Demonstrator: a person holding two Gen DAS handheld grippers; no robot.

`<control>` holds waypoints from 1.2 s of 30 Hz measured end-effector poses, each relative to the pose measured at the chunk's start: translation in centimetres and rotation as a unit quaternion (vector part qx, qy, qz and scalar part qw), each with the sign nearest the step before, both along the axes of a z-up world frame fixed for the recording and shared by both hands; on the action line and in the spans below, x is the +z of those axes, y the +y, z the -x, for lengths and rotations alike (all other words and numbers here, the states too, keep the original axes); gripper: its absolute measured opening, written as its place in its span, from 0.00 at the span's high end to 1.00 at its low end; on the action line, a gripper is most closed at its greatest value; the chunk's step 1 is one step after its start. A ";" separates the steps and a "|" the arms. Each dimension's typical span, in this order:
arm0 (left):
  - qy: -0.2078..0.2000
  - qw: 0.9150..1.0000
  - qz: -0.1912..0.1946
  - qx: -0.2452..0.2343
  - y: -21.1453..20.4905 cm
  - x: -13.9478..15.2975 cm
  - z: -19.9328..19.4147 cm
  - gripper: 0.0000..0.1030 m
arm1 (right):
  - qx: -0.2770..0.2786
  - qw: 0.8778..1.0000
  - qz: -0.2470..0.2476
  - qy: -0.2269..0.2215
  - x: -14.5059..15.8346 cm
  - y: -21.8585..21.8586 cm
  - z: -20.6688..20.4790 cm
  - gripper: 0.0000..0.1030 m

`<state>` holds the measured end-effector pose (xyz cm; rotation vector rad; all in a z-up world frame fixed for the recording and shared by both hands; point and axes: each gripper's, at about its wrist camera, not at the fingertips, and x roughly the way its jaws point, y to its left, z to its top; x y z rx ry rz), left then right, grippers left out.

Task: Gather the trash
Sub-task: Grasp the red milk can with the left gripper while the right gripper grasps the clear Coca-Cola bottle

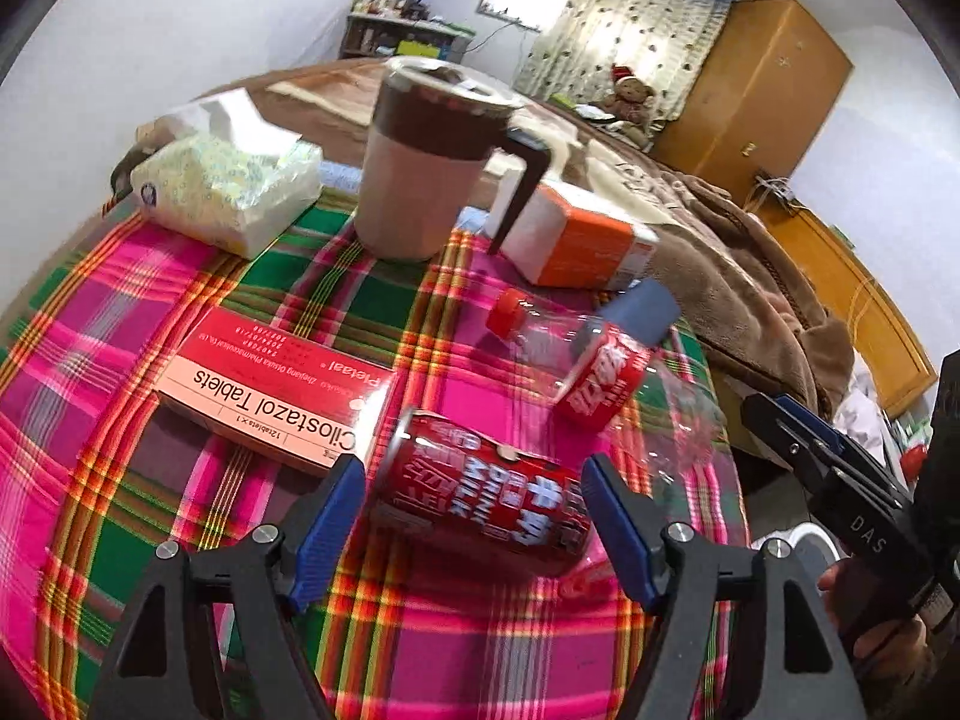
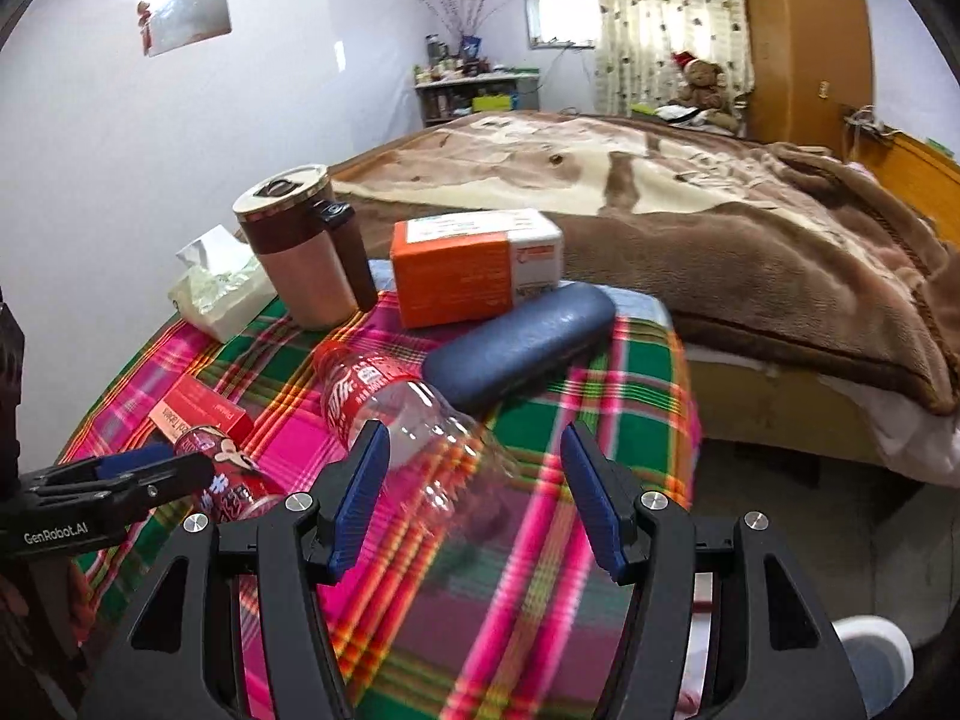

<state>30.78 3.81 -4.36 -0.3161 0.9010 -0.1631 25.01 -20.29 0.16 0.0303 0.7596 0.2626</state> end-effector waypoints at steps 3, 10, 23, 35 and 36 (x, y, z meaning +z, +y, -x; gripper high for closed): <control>0.013 1.000 -0.001 0.002 0.3 -0.8 -0.7 0.28 | 0.019 1.000 -0.007 0.014 -0.5 0.7 -1.1 0.41; 0.031 0.999 -0.015 -0.019 -0.5 -2.0 -1.3 0.27 | 0.060 0.997 -0.006 0.047 -1.6 1.8 -2.8 0.41; 0.035 0.996 -0.057 -0.067 0.4 -0.7 1.5 0.27 | 0.127 0.985 -0.008 0.112 -2.1 3.4 -2.1 0.40; 0.049 0.998 -0.022 -0.025 2.4 -1.5 3.2 0.24 | 0.091 0.986 0.021 0.139 -3.6 6.1 -5.7 0.27; 0.050 0.998 -0.020 -0.027 2.2 -1.7 3.3 0.24 | 0.090 0.985 0.022 0.143 -3.8 6.3 -5.9 0.27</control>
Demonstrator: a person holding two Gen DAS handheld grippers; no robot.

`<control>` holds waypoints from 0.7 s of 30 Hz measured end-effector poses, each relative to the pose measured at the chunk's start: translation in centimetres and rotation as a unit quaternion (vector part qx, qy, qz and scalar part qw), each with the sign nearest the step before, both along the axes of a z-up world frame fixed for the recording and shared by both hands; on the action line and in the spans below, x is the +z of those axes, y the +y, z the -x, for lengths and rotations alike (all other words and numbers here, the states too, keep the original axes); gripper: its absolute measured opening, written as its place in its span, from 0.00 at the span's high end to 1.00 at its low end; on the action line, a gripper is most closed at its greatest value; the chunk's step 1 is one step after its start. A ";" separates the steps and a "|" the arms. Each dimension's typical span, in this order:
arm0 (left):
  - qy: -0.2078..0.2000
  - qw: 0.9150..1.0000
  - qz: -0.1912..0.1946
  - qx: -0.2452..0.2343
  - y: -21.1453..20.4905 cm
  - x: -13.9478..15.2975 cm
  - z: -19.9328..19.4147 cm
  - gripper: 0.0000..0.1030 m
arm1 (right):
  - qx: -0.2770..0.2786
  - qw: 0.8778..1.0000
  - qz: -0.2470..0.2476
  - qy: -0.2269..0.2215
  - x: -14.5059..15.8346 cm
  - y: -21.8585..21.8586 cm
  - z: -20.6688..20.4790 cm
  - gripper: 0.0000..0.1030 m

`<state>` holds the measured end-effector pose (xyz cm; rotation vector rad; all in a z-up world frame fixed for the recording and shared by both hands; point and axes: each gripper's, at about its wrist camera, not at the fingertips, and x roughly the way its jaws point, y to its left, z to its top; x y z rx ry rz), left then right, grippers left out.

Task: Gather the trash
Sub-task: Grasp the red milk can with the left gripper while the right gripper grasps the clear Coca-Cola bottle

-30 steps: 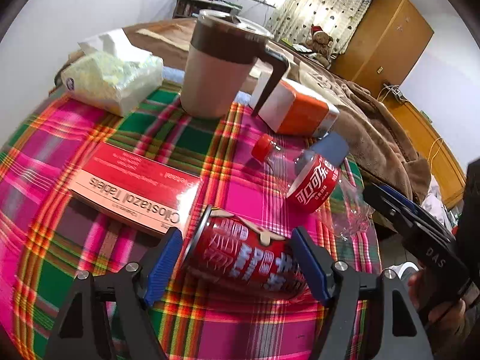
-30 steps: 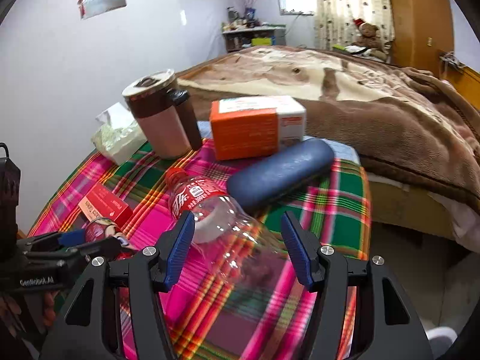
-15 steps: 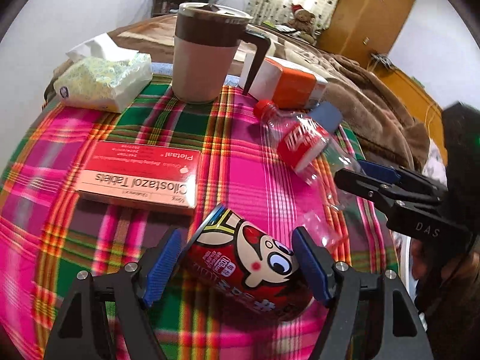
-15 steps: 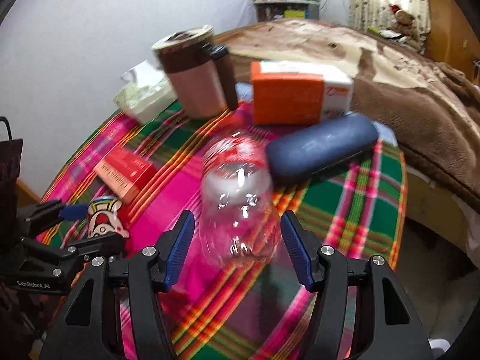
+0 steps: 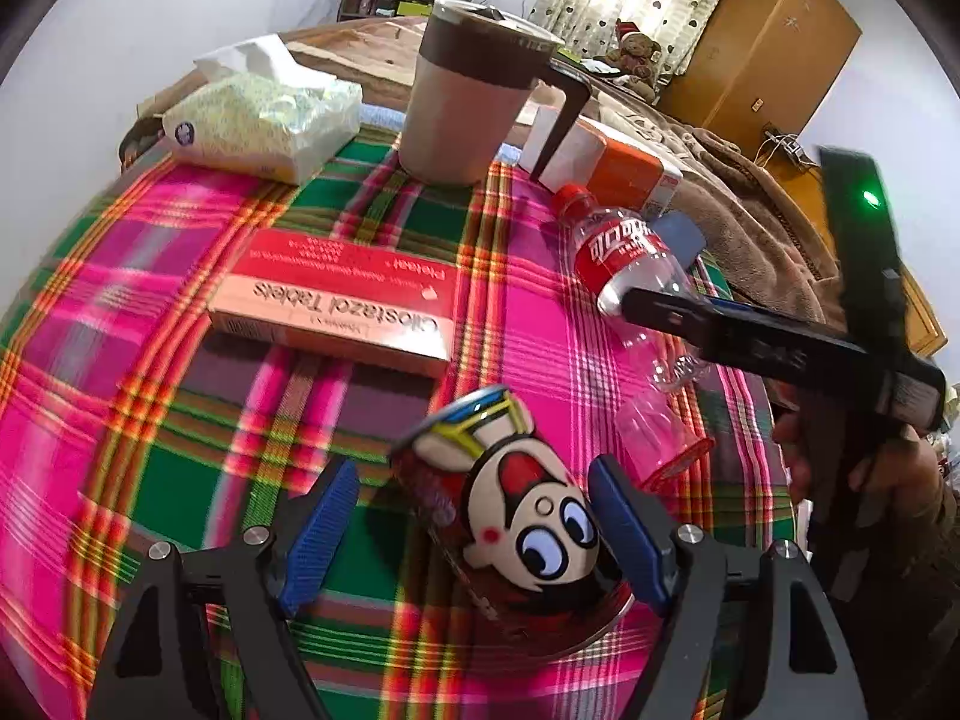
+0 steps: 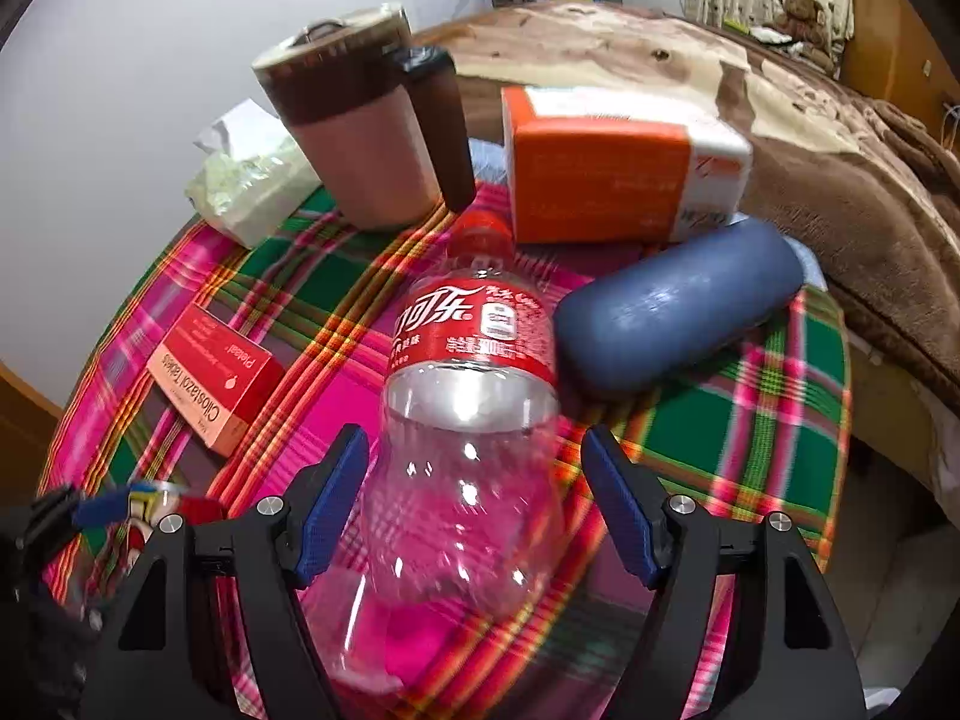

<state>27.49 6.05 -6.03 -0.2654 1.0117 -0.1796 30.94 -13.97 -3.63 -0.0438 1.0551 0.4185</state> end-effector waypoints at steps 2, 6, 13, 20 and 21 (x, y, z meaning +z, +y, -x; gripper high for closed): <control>0.009 1.000 0.002 -0.006 -0.5 -0.4 0.3 0.24 | -0.010 1.000 0.005 0.005 -0.5 0.3 -0.4 0.27; 0.015 1.000 -0.008 -0.017 -1.4 -1.0 0.8 0.24 | -0.024 1.000 0.000 0.018 -1.3 0.2 -0.7 0.27; 0.006 1.000 -0.016 -0.009 -1.1 -1.1 1.3 0.31 | -0.036 0.999 -0.002 -0.003 -1.2 0.1 -0.2 0.37; -0.001 1.000 -0.013 -0.009 -0.9 -1.0 1.6 0.49 | -0.045 0.999 0.003 -0.028 -0.8 -0.2 1.5 0.37; -0.001 1.000 -0.011 -0.009 -1.0 -1.0 1.7 0.49 | -0.047 0.998 0.005 -0.036 -0.7 -0.2 1.9 0.38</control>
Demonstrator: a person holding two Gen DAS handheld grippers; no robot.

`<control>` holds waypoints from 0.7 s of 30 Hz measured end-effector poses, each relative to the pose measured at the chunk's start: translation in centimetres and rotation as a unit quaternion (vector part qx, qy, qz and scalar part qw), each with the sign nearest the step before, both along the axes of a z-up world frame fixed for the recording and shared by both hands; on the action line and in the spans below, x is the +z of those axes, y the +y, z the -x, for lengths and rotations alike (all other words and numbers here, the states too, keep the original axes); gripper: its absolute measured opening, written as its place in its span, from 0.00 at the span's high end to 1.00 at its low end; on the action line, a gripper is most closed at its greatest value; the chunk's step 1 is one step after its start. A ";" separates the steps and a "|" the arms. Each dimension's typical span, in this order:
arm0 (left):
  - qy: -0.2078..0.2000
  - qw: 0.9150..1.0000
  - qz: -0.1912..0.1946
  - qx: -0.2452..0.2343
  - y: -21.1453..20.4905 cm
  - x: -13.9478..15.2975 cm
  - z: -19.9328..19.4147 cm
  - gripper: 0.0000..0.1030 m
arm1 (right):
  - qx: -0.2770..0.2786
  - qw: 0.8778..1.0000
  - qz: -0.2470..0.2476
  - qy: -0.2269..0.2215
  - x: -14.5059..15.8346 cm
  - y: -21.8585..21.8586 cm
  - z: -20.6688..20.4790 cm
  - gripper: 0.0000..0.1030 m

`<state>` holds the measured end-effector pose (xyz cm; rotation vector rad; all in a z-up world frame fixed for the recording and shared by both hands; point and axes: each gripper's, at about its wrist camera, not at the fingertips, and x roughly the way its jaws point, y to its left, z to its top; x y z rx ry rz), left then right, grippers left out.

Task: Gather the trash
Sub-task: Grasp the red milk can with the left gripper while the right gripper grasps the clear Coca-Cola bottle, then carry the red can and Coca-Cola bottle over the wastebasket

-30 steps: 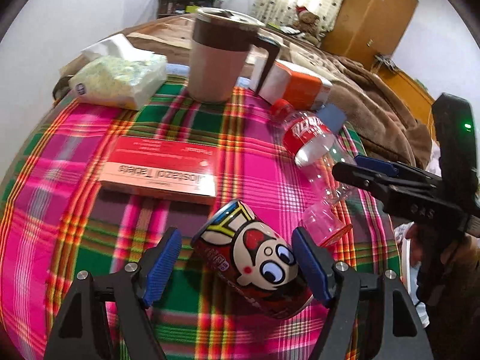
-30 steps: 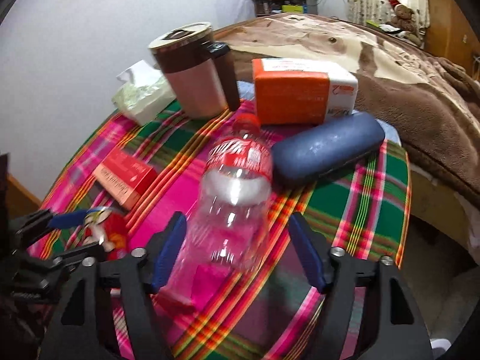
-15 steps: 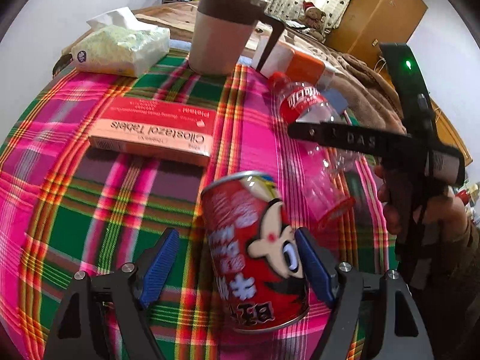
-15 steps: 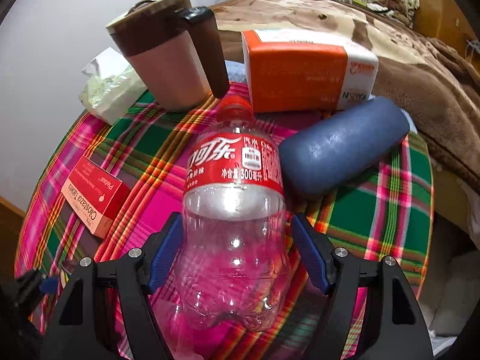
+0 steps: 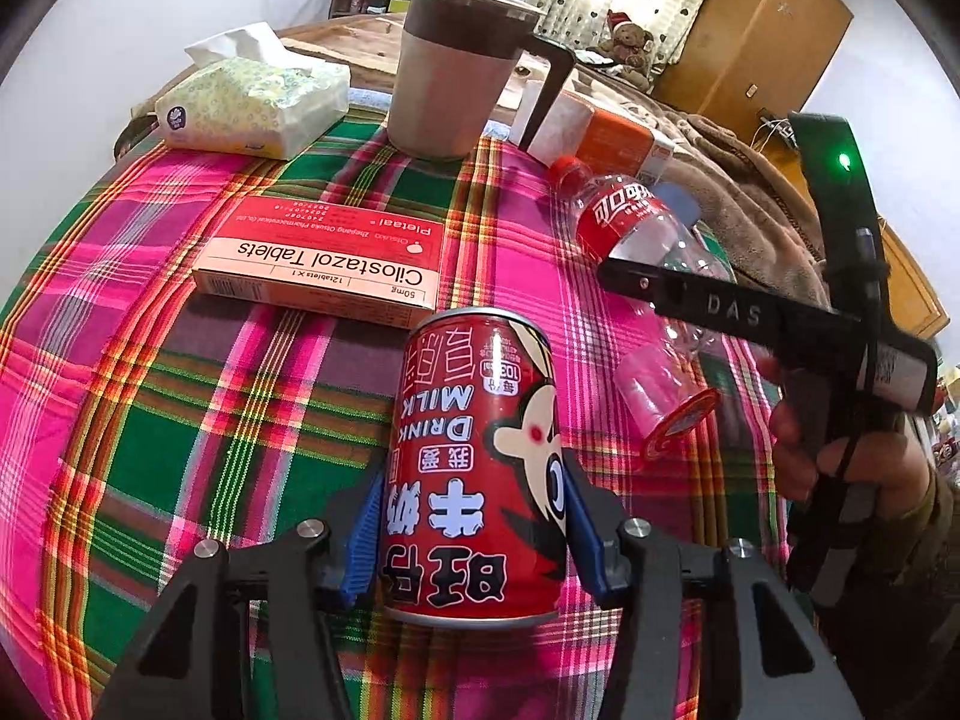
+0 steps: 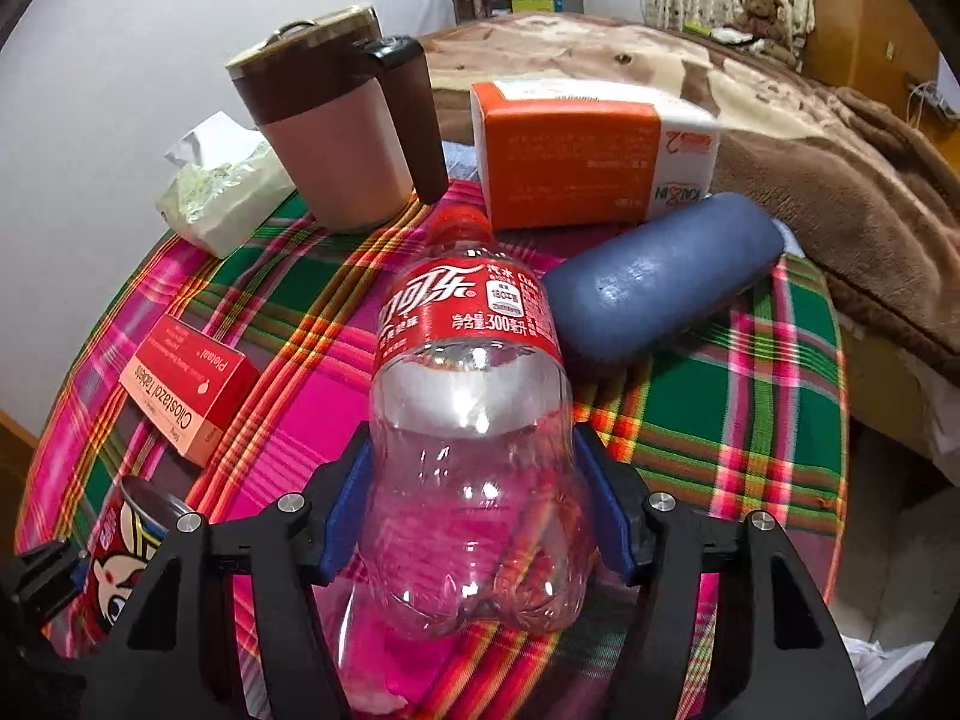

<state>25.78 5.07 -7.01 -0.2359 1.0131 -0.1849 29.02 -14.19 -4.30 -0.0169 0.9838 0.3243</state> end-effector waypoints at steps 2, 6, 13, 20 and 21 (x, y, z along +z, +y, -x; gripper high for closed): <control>-0.001 1.000 -0.001 0.001 -0.1 0.0 0.1 0.49 | -0.004 1.000 -0.001 -0.010 0.4 0.0 0.8 0.38; -0.007 1.000 0.007 0.000 -0.2 0.2 0.6 0.49 | -0.015 0.999 0.010 -0.041 1.3 -0.7 2.7 0.38; -0.027 1.000 -0.001 0.000 -0.9 1.4 2.1 0.49 | -0.045 0.995 0.005 -0.090 2.7 -2.3 5.8 0.38; -0.050 0.999 0.005 -0.010 -2.1 3.4 3.6 0.49 | -0.061 0.991 -0.011 -0.119 4.1 -3.5 8.6 0.38; -0.057 0.998 -0.003 -0.011 -2.5 3.7 3.9 0.49 | -0.063 0.990 -0.011 -0.126 4.3 -3.7 9.2 0.38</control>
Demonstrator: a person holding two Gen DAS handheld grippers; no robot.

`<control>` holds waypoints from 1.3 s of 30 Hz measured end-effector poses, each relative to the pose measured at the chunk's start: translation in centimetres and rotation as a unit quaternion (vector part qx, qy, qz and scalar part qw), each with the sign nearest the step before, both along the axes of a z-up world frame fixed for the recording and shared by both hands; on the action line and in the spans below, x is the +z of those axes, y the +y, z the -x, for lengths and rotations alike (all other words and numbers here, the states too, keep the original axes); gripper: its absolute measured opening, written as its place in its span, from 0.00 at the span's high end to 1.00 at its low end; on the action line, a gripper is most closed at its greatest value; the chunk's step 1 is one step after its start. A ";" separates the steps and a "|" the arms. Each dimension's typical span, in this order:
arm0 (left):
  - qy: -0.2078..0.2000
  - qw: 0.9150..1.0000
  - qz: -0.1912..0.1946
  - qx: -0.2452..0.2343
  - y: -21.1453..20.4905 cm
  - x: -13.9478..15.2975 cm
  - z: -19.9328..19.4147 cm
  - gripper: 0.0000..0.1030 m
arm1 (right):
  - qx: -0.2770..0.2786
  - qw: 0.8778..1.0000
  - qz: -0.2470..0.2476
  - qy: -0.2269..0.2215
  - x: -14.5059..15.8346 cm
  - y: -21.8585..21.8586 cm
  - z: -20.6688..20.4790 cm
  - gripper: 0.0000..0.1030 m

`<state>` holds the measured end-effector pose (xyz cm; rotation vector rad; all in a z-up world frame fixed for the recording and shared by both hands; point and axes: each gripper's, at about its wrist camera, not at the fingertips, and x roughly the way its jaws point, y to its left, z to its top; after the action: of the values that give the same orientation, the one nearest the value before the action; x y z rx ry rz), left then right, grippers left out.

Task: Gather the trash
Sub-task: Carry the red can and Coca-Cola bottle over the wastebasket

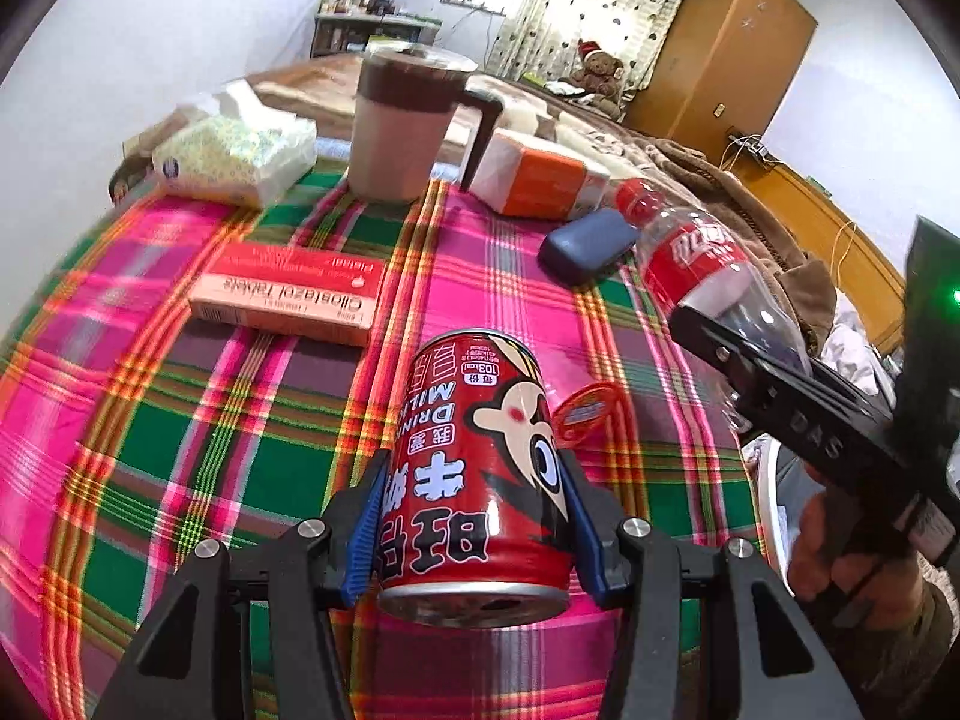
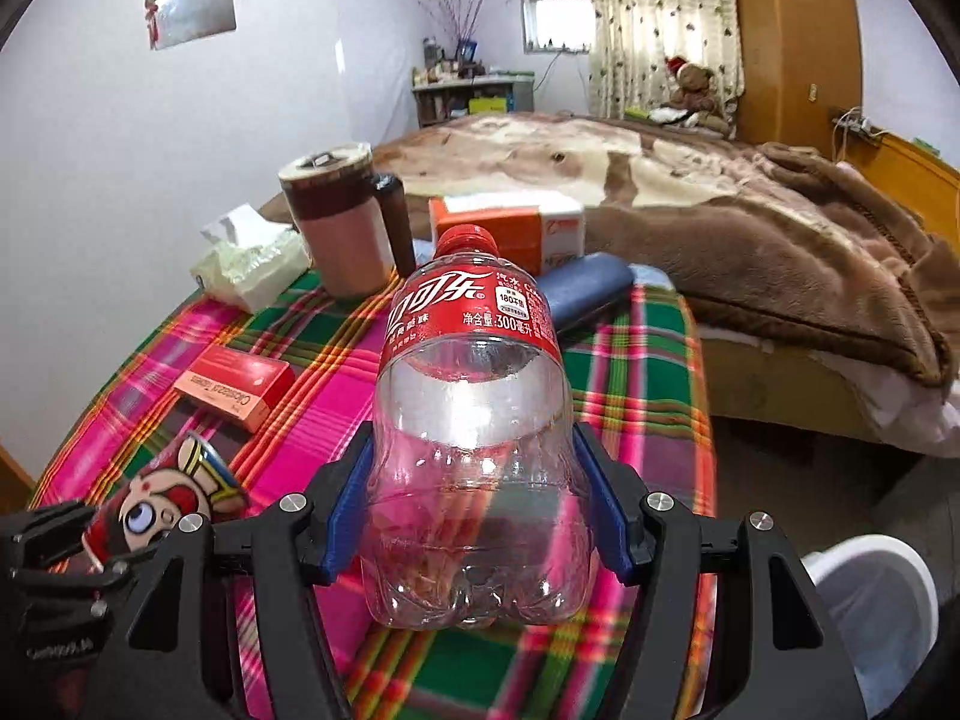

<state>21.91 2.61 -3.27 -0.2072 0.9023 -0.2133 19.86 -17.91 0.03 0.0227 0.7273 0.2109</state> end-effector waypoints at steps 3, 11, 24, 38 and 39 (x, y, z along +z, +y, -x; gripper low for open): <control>-0.012 1.000 0.005 -0.007 -0.6 0.8 0.8 0.49 | -0.010 1.000 0.002 -0.016 0.5 -0.6 1.6 0.38; -0.035 0.999 0.016 -0.033 -2.5 2.6 2.7 0.49 | -0.039 0.998 -0.001 -0.049 2.0 -2.7 5.5 0.38; -0.071 0.992 0.013 -0.104 -8.5 5.0 5.6 0.49 | -0.105 0.992 0.010 -0.077 3.4 -6.6 10.2 0.38; -0.086 0.977 0.015 -0.192 -16.6 5.7 7.7 0.49 | -0.180 0.981 0.006 -0.073 3.1 -11.8 13.9 0.38; -0.086 0.976 0.014 -0.198 -17.3 5.6 7.7 0.49 | -0.184 0.980 0.005 -0.072 3.1 -12.1 14.1 0.38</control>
<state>14.18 -14.67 2.29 -0.0309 0.7624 -0.6049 5.76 -29.98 3.10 0.1300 0.5670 -0.1445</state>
